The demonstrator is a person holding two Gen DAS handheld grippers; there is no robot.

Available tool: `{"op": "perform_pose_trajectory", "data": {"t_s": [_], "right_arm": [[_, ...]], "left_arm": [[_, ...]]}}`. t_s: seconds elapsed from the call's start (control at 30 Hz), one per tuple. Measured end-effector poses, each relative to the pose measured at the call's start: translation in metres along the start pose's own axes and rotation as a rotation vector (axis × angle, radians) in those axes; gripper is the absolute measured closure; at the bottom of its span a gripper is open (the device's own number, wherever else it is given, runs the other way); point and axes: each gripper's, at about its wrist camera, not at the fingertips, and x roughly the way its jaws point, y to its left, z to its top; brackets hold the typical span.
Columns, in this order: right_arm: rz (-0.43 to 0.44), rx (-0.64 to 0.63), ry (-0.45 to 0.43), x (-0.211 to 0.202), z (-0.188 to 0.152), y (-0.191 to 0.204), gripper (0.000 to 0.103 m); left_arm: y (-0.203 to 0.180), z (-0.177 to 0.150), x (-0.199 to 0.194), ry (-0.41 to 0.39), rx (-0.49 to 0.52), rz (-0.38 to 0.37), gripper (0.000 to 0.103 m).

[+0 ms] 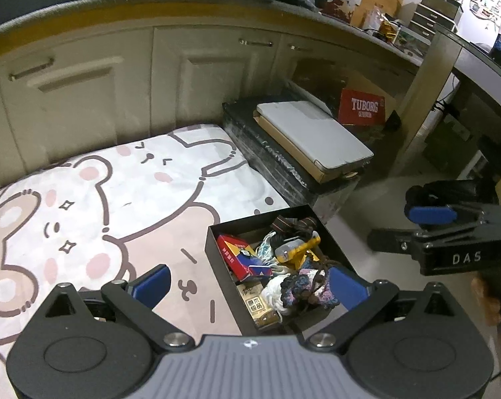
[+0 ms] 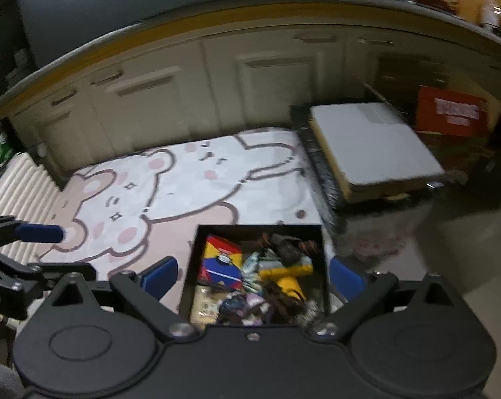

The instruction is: Organize objects

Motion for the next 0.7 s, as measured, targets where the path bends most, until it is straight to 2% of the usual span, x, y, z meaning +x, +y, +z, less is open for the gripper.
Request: {"op": "perform_pose_trajectory", "data": {"t_s": [0.13,0.3,0.43,0.6,0.7], "right_arm": [[-0.049,-0.001,-0.021,-0.018,-0.011,0.004,0.004],[-0.058,0.011,-0.050,-0.041,-0.025,0.008,0.003],[-0.084,0.001,-0.080,-0.056,-0.037,0.015,0.003],[-0.086,0.035,-0.081,-0.068,-0.046,0.017,0.000],[-0.124,0.058,-0.064,-0.069,-0.051,0.019,0.000]], "left_arm": [[-0.009,-0.005,-0.016,-0.014,-0.005,0.029,0.003],[-0.019,-0.013,-0.030,-0.027,-0.010,0.074,0.003],[-0.030,-0.018,-0.036,-0.022,0.008,0.146,0.002],[-0.032,-0.030,-0.044,-0.026,-0.010,0.151,0.002],[-0.036,-0.037,-0.048,-0.025,-0.006,0.173,0.002]]}}
